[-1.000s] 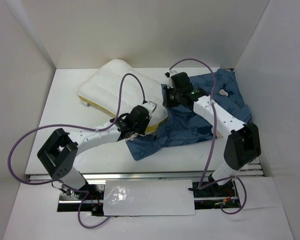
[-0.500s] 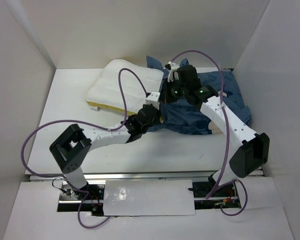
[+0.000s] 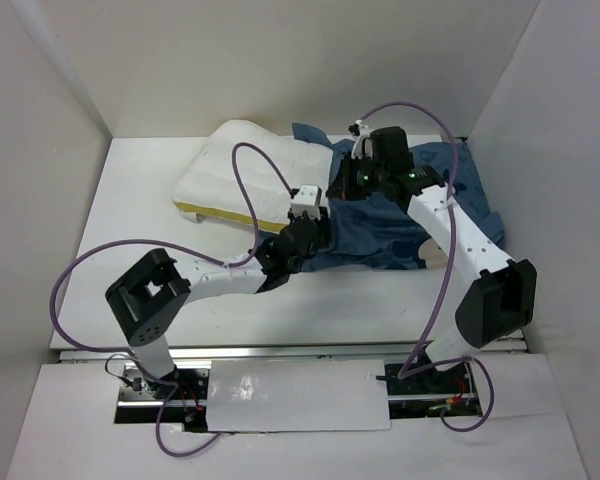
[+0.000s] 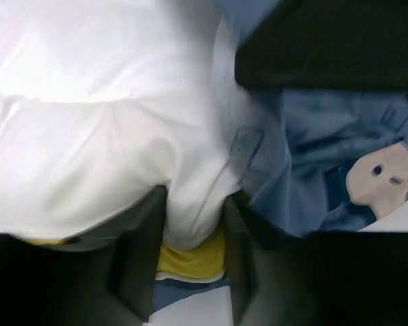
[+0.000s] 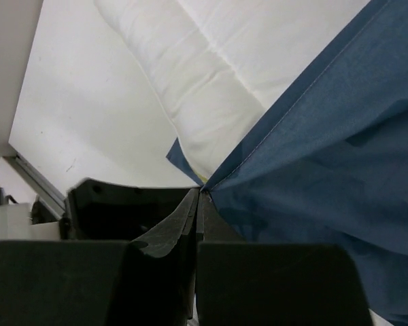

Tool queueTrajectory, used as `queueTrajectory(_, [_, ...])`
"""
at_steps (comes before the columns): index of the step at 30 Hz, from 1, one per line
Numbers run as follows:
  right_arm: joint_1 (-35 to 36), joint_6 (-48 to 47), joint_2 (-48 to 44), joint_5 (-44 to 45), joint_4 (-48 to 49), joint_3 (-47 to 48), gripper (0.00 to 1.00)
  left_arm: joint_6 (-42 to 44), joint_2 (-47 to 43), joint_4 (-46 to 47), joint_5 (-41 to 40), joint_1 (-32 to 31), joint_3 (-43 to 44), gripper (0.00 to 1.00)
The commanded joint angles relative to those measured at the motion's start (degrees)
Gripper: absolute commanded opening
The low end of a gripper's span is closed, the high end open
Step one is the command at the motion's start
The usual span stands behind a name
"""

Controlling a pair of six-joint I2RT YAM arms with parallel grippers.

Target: Put the pillow into the pillowcase

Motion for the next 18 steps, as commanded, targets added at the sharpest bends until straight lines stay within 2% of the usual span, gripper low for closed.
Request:
queueTrajectory(1, [-1.8, 0.5, 1.0, -0.1, 0.3, -0.6, 0.0, -1.2, 0.9, 1.1, -1.4, 1.4, 7.3, 0.54])
queueTrajectory(3, [-2.4, 0.0, 2.4, -0.1, 0.3, -1.2, 0.0, -1.2, 1.5, -3.5, 1.6, 2.2, 7.9, 0.69])
queueTrajectory(4, [-2.9, 0.0, 3.5, 0.5, 0.3, -1.2, 0.0, -0.7, 1.0, -4.3, 2.4, 2.9, 7.3, 0.86])
queueTrajectory(6, [-3.4, 0.0, 4.4, 0.5, 0.3, -1.2, 0.0, 0.4, -1.5, -7.0, 3.6, 3.6, 5.6, 0.97])
queueTrajectory(9, [-3.4, -0.6, 5.2, -0.2, 0.3, -1.2, 0.0, 3.3, -7.6, -8.9, 3.6, 3.6, 0.6, 1.0])
queueTrajectory(12, [-3.4, -1.1, 3.3, -0.2, -0.2, -2.6, 0.0, 13.2, -14.1, -8.7, 9.0, 3.6, -5.9, 1.0])
queueTrajectory(13, [-3.4, -1.1, 1.7, -0.2, 0.3, -2.6, 0.0, 18.8, -15.2, -8.7, 9.0, 3.6, -8.5, 1.0])
queueTrajectory(15, [-3.4, -1.1, 0.2, -0.2, 1.0, -4.3, 0.0, 20.8, -15.2, -10.5, 7.4, 4.2, -8.5, 1.0])
queueTrajectory(16, [-3.4, -1.1, -1.2, -0.7, 1.0, -4.3, 0.0, 19.7, -15.2, -12.4, 2.1, 5.1, -7.0, 1.0])
queueTrajectory(18, [-3.4, -1.1, -1.8, -0.7, 1.5, -4.9, 0.0, 17.3, -13.5, -18.6, 0.3, 7.5, -4.5, 1.0])
